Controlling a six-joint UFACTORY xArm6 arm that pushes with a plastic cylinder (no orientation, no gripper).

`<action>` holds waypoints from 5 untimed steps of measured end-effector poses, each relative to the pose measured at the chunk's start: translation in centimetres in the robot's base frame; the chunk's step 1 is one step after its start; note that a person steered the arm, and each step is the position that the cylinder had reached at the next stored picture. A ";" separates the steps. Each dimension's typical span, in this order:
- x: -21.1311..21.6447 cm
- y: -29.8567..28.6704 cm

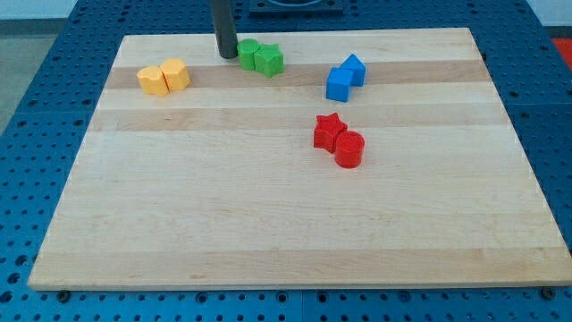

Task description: Slightly push the green circle into the green star

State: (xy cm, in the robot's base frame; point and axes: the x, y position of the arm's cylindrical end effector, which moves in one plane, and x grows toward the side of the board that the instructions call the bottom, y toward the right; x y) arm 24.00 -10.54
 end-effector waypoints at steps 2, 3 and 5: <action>0.0 1.7; 0.0 1.7; -1.4 2.7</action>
